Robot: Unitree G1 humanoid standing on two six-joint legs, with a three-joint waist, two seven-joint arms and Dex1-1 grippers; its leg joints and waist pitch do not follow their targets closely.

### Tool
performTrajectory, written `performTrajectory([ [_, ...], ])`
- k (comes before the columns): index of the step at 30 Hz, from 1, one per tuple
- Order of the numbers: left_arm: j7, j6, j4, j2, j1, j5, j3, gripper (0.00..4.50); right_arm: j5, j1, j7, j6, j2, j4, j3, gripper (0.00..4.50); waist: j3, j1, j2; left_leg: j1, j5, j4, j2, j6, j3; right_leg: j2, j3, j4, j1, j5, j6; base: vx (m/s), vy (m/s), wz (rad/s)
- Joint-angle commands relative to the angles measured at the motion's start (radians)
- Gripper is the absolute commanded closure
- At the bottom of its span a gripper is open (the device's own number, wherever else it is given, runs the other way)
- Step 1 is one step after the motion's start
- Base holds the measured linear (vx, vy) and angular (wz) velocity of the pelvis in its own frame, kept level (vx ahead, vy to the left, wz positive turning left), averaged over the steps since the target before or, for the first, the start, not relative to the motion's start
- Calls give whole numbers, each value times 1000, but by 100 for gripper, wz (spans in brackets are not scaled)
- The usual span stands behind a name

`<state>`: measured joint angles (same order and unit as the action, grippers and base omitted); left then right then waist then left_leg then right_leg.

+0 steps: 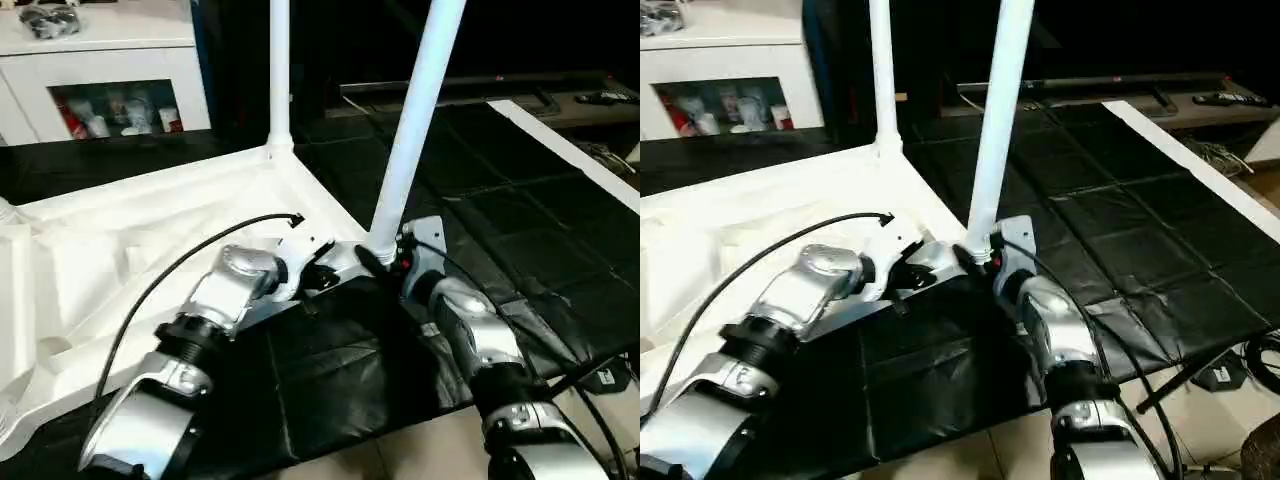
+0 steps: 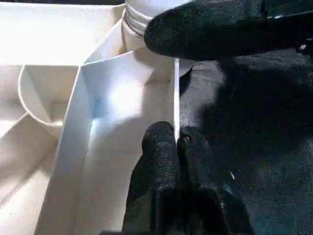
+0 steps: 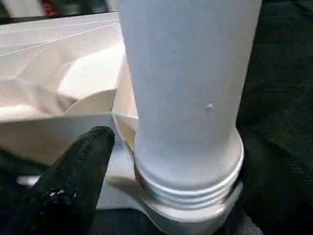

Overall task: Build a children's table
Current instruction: Rotate leg to tighten

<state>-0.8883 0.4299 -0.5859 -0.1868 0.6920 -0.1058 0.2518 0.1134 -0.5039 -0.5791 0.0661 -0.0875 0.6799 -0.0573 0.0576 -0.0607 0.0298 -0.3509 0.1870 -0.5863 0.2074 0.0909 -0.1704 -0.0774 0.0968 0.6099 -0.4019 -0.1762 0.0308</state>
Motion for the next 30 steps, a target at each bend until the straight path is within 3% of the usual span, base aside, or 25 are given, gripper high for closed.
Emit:
performTrajectory([
  [1, -21, -32, 19, -9, 1, 4, 15, 450, 18, 21, -133, -6, 6, -34, 85, 15, -68, -5, -9, -5, 173, 67, 22, -62, 4, -69, -55, -82, 60, -226, 190, 0, 0, 0],
  [9, -184, -98, 13, -109, -15, 23, 40, 450, 77, 61, -411, 9, -143, -132, 101, 4, -64, -5, -9, -3, 206, 66, 22, -71, 3, -69, -54, -88, 60, -269, 187, 0, 0, 0],
  [13, -307, -181, 19, -180, -32, 29, 68, 450, 106, 55, -562, 7, -219, -166, 107, 4, -66, -6, -8, -2, 199, 66, 25, -73, 5, -70, -54, -87, 58, -274, 190, 0, 0, 0],
  [17, -381, -229, 28, -210, -42, 43, 77, 450, 118, 47, -618, 4, -244, -174, 114, 4, -66, -8, -8, -2, 190, 67, 28, -73, 4, -69, -55, -80, 58, -236, 210, 0, 0, 0],
  [22, -533, -271, 68, -276, -56, 70, 107, 450, 136, 13, -726, 9, -287, -168, 128, 4, -66, -27, -8, 5, 180, 66, 33, -68, -1, -69, -57, -73, 53, -219, 223, 0, 0, 0],
  [26, -604, -311, 88, -311, -61, 70, 136, 450, 129, -23, -789, 5, -304, -132, 147, 4, -65, -35, -4, 5, 193, 68, 33, -52, -1, -71, -57, -74, 53, -253, 210, 0, 0, 0],
  [27, -607, -313, 89, -313, -61, 69, 137, 450, 130, -24, -794, 5, -304, -131, 148, 29, -66, -37, -6, 5, 190, 68, 33, -52, -1, -72, -57, -73, 54, -252, 210, 0, 0, 0],
  [30, -631, -330, 92, -321, -62, 67, 146, 450, 135, -32, -831, 9, -310, -129, 160, 42, -67, -42, -4, 4, 176, 67, 33, -52, -2, -71, -57, -71, 54, -233, 209, 0, 0, 0],
])
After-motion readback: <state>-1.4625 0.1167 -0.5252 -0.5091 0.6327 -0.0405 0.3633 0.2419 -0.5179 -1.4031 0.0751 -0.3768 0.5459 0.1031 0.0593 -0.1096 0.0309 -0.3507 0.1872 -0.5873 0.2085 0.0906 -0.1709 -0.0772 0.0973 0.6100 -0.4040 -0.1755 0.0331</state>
